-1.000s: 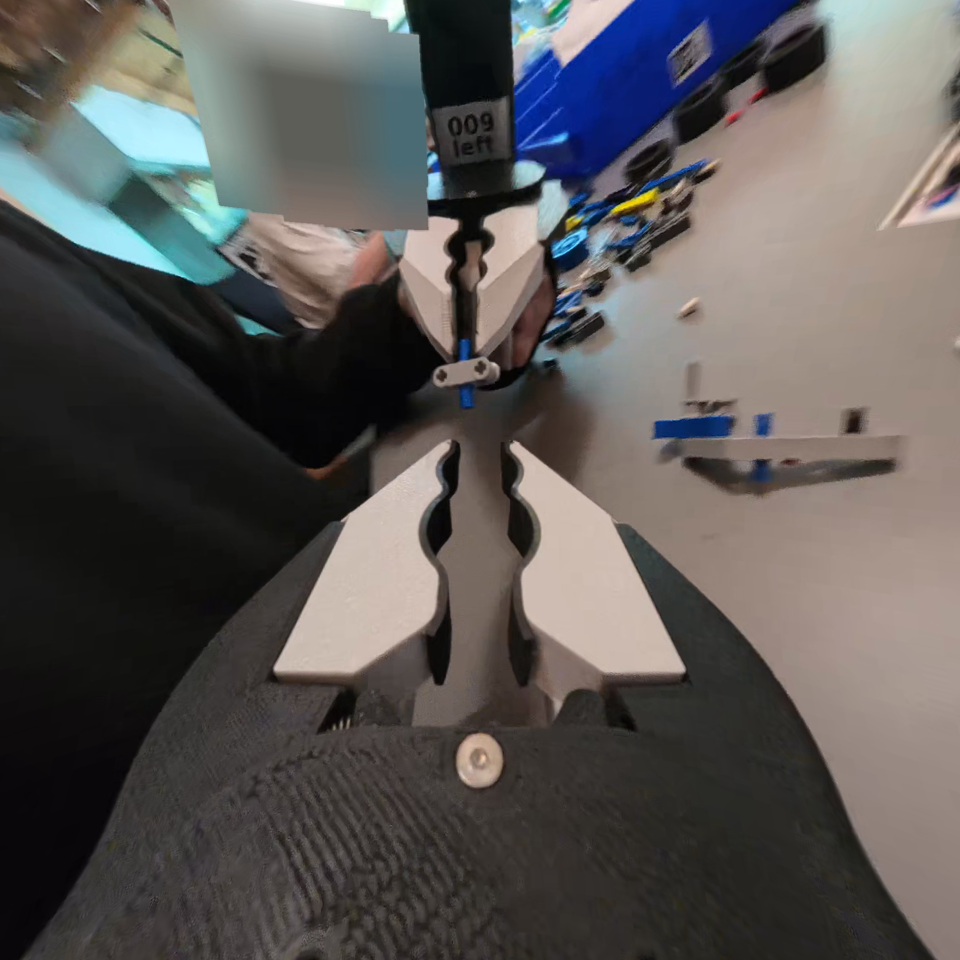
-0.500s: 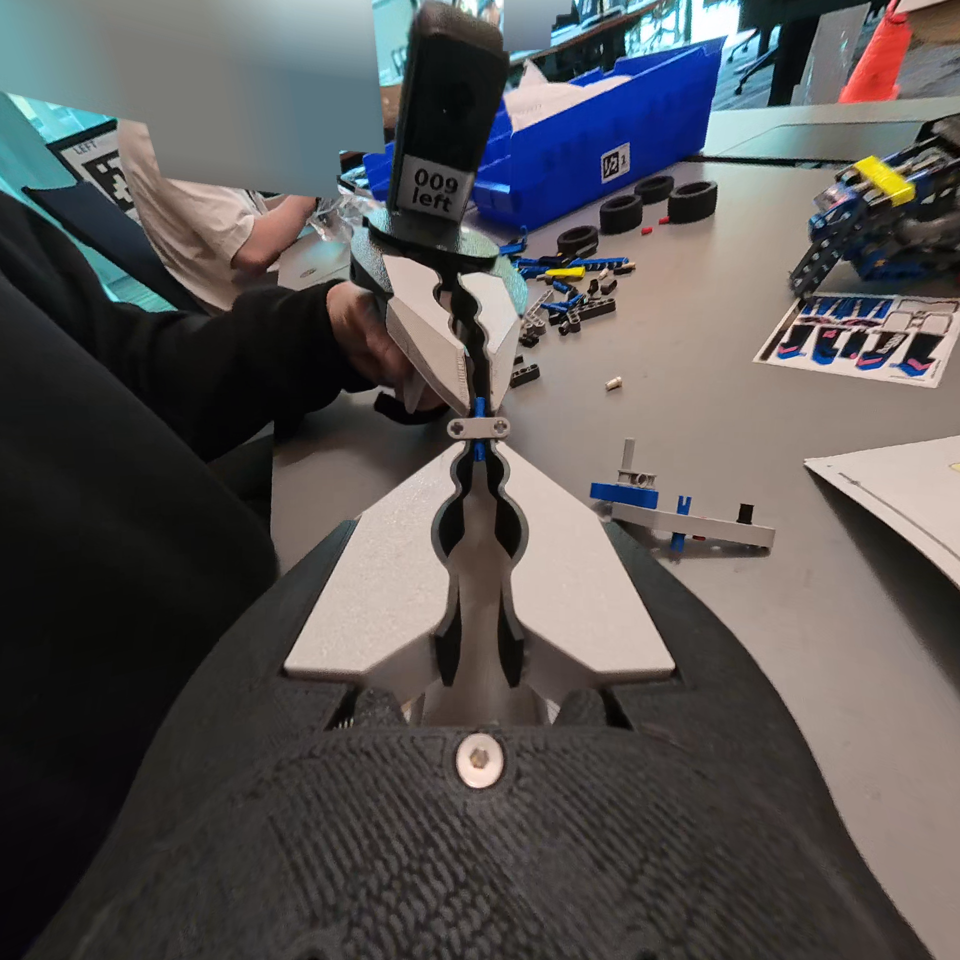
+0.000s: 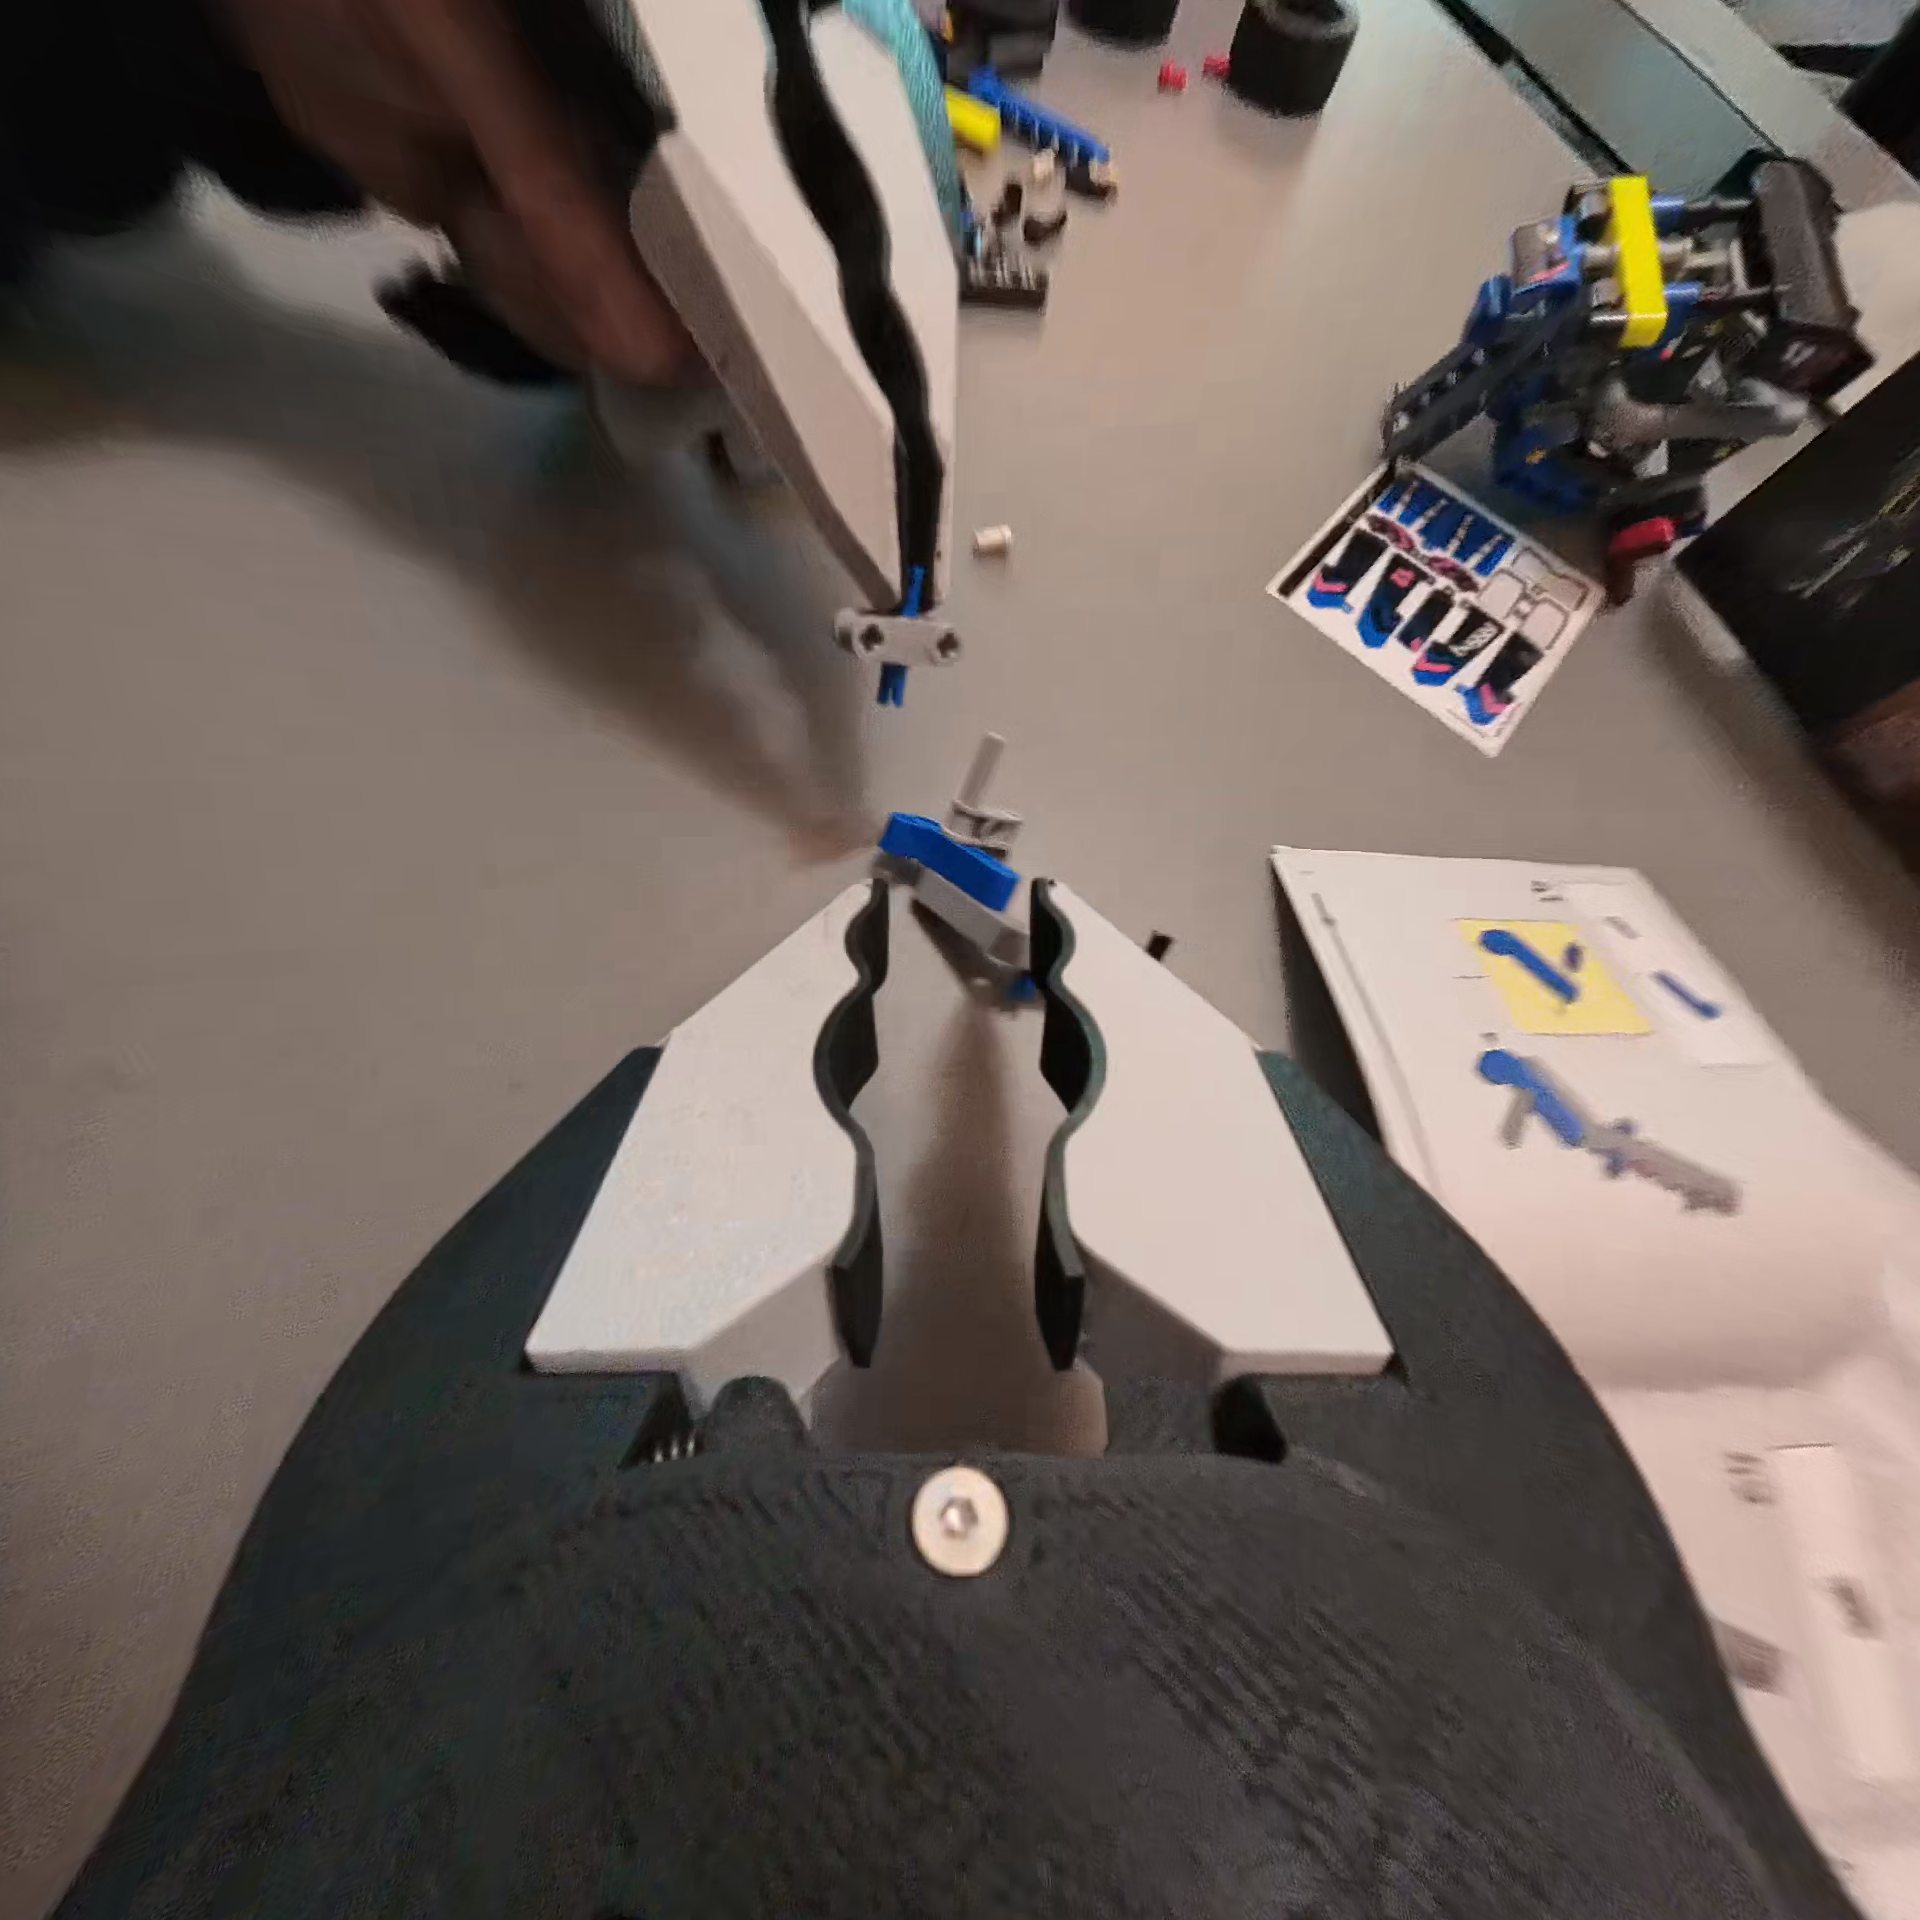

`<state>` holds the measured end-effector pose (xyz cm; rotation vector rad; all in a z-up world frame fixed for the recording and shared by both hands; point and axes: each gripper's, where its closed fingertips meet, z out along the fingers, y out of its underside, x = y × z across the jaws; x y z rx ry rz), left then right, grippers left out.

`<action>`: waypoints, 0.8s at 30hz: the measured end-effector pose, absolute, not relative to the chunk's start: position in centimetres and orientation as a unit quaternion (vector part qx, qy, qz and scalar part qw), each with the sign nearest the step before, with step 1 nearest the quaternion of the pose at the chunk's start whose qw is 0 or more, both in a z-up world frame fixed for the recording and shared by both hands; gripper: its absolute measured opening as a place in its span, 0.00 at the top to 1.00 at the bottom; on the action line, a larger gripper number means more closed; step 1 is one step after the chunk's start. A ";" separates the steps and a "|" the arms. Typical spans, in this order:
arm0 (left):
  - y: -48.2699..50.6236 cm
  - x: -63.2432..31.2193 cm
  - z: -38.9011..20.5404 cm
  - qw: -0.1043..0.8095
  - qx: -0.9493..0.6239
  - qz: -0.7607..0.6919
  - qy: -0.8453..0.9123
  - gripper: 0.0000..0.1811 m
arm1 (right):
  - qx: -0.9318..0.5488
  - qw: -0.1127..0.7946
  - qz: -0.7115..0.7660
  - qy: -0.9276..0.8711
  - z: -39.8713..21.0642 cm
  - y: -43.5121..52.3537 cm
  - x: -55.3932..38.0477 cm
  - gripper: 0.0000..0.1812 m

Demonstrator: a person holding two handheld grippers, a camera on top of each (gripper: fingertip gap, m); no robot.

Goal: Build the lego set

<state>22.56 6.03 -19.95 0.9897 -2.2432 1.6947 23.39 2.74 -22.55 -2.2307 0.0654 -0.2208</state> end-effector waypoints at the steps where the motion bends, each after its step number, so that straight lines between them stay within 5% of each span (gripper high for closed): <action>1: 6.1 22.9 -20.4 0.087 0.348 0.558 -0.748 0.99 | -0.904 0.416 -0.101 0.010 -22.8 2.8 23.9 0.86; 11: 5.9 23.8 -23.2 0.163 0.459 0.523 -0.700 0.99 | -0.905 0.393 -0.101 -0.124 -24.2 4.3 23.3 0.80; 24: 5.5 24.1 -23.7 0.199 0.488 0.523 -0.670 0.99 | -0.869 0.432 -0.197 -0.141 -24.3 4.8 24.1 0.86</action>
